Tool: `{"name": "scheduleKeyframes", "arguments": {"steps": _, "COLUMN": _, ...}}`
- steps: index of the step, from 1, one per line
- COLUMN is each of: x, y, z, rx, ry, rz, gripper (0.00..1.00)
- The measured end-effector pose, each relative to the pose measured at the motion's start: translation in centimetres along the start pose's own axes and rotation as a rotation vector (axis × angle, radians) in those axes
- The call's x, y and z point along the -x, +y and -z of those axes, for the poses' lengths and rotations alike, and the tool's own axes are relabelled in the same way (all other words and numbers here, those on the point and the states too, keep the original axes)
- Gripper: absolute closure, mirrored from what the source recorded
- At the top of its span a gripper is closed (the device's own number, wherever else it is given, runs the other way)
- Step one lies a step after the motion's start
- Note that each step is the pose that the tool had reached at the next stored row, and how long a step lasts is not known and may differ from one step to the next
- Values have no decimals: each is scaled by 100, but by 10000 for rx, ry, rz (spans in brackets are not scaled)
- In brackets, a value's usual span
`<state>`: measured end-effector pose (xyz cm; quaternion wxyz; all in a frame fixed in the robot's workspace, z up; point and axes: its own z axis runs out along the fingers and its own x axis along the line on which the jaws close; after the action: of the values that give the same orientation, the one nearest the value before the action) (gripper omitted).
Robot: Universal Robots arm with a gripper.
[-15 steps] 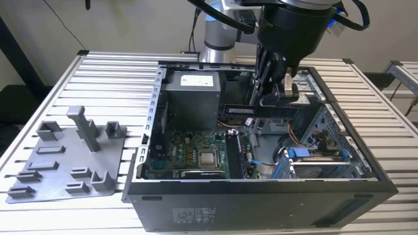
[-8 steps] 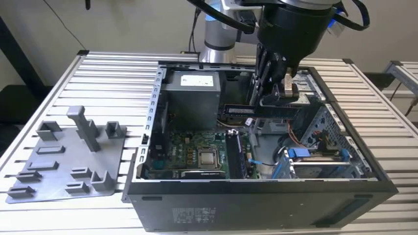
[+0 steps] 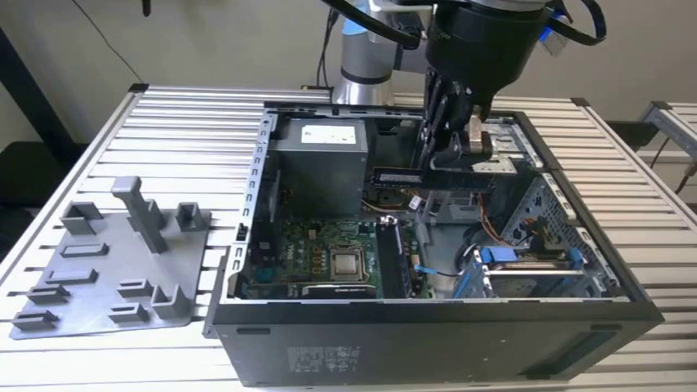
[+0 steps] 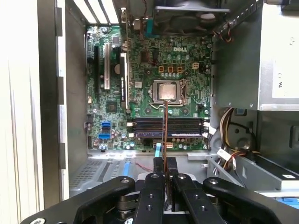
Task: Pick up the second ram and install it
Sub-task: 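Pick up the second ram and move it above second insertion slot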
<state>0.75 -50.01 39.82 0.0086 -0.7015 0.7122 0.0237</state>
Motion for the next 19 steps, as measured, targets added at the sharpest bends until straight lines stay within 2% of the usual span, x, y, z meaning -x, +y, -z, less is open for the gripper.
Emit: {"name": "scheduleKeyframes", "arguments": {"steps": 19, "x": 574, "y": 8, "z": -62, "rx": -1, "ry": 0, "rz": -20, "gripper": 86}}
